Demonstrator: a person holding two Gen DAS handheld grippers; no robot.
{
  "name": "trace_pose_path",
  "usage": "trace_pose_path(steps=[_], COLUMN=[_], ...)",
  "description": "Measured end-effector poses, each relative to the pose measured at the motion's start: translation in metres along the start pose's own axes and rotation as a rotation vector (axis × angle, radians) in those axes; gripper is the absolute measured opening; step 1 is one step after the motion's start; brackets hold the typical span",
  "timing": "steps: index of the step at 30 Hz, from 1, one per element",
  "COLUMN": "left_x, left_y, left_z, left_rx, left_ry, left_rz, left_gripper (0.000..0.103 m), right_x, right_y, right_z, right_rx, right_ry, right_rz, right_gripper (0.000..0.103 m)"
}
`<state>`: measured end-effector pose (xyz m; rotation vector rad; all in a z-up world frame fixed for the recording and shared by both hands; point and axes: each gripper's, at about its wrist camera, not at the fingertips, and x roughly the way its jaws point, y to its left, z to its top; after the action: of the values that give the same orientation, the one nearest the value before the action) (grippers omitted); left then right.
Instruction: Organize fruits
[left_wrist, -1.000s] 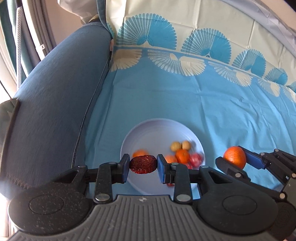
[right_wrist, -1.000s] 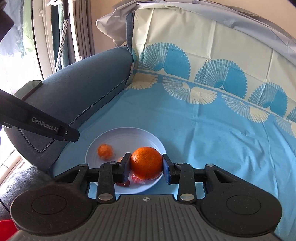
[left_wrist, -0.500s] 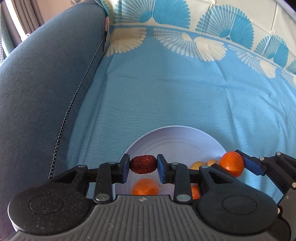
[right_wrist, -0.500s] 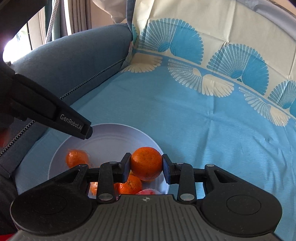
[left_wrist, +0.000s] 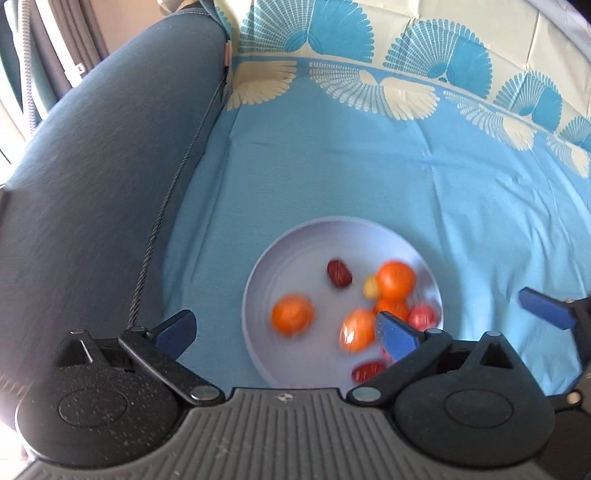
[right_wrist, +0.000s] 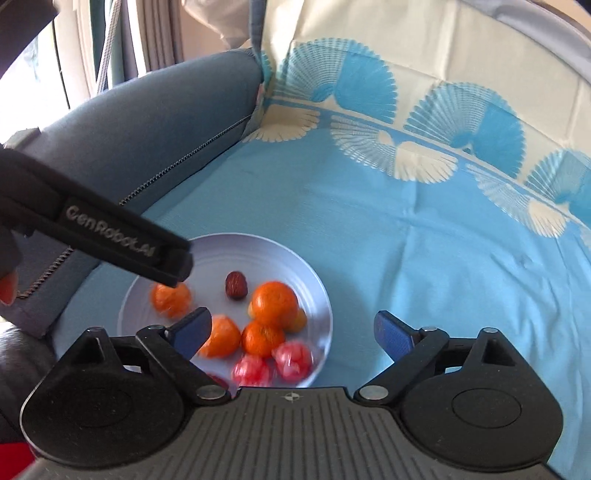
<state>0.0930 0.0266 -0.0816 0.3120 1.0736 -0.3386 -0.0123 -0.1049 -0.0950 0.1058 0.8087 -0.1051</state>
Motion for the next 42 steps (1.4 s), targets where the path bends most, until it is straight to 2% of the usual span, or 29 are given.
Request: trace_pose_path(steps=[3,8,17,24,34,42], left_x=[-0.027,-0.066,-0.1,-0.11,-0.114,-0.11], left_y=[-0.002,-0.003,-0.001,-0.002,-0.001,-0.002], left_z=[-0.021,-0.057,-0.093,-0.099,-0.098,-0.098], left_rx=[0.007,-0.016,-0.049,-0.04,-0.039,-0.012], left_ry=[-0.014,-0.059,-0.085,-0.102,-0.112,-0.109], left_rz=[0.026,0.019,-0.005,0.006,0.023,0.08], left_gripper=[0.103,0.103,0.103,0.103,0.103,0.103], right_x=[-0.036,-0.082,-0.13,-0.145,-0.145,-0.144], right_y=[0.005,0.018,0.037,0.041,0.043,0.043], right_z=[-0.013,-0.029,-0.045,-0.048,-0.048,-0.049], right_rx=[0.038,0.038,-0.022,-0.037,-0.044,-0.046], right_ry=[-0.025,-0.059,-0.114,-0.137,-0.133,-0.119], right_rz=[-0.032,-0.059,-0.086,-0.1,-0.103,-0.104], right_gripper=[0.101,0.102,0.102,0.102,0.102,0.102])
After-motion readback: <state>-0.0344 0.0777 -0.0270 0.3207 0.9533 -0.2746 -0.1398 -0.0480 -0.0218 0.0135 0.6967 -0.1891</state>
